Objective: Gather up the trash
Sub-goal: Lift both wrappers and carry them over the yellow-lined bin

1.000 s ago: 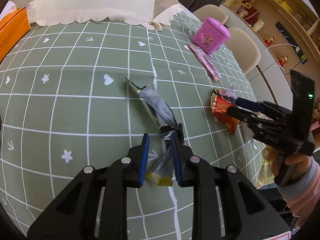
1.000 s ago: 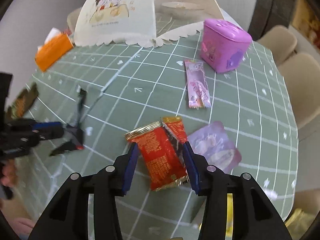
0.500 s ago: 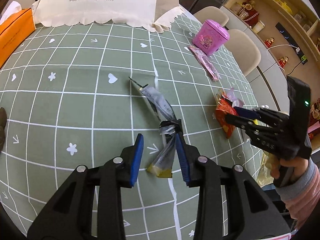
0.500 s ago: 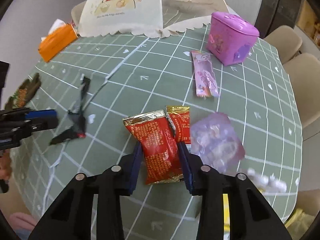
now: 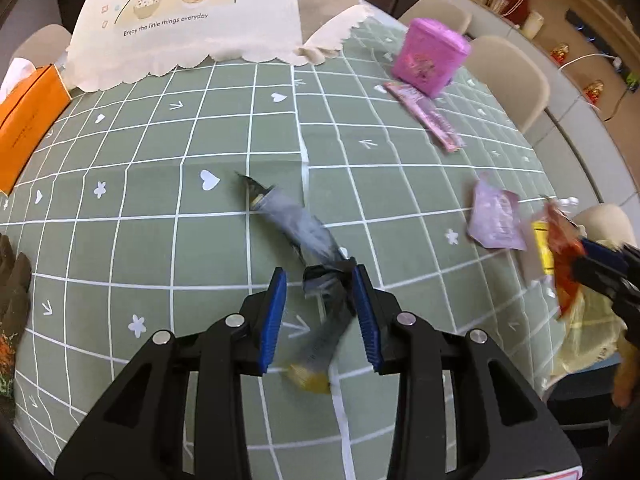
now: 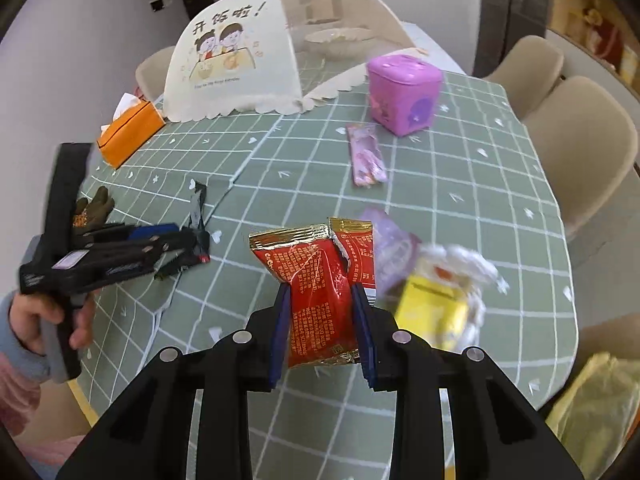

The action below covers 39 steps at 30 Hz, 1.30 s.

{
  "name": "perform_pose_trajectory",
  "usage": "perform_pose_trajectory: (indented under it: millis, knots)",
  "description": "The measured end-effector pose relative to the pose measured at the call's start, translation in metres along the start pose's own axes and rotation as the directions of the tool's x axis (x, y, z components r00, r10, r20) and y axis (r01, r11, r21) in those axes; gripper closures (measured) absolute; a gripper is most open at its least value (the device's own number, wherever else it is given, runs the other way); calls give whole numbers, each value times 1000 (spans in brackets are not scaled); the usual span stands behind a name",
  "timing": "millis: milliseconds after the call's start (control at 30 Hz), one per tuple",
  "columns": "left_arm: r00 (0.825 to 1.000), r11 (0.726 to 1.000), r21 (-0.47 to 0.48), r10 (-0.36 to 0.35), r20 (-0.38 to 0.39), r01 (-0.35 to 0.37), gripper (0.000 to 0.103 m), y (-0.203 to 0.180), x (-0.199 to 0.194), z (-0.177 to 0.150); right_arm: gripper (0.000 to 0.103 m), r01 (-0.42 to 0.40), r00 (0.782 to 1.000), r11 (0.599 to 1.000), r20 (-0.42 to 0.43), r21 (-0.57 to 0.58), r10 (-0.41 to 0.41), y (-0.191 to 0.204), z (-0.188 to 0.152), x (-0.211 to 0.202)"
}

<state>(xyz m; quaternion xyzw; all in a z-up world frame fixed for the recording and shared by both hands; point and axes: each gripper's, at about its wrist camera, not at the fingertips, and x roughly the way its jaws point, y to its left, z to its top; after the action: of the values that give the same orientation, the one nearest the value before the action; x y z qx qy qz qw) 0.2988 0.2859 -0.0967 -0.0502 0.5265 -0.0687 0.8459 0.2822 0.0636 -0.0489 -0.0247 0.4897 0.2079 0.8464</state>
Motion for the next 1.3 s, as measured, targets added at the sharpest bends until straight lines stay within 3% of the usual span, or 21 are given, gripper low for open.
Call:
perform_pose_trajectory:
  millis: [233, 267, 367, 667, 1000, 1300]
  knots:
    - [999, 1000, -25, -2, -32, 2, 71, -10, 12, 2, 74, 19, 1000, 999, 0, 44, -19, -17, -27, -15]
    - [999, 1000, -26, -2, -32, 1, 79, -12, 13, 2, 74, 20, 1000, 999, 3, 46, -20, -18, -29, -17]
    - [999, 998, -53, -25, -28, 23, 84, -16, 9, 1, 74, 20, 1000, 999, 16, 48, -21, -22, -34, -25]
    - [989, 996, -16, -91, 117, 93, 85, -62, -55, 9, 74, 19, 996, 999, 91, 27, -21, -43, -45, -63]
    - [945, 974, 146, -208, 252, 176, 85, -179, -128, 19, 74, 72, 965, 997, 252, 6, -71, -84, -57, -146]
    - [913, 918, 295, -337, 230, 264, 85, -316, -134, 3, 73, 153, 921, 985, 348, 85, -173, -158, -98, -228]
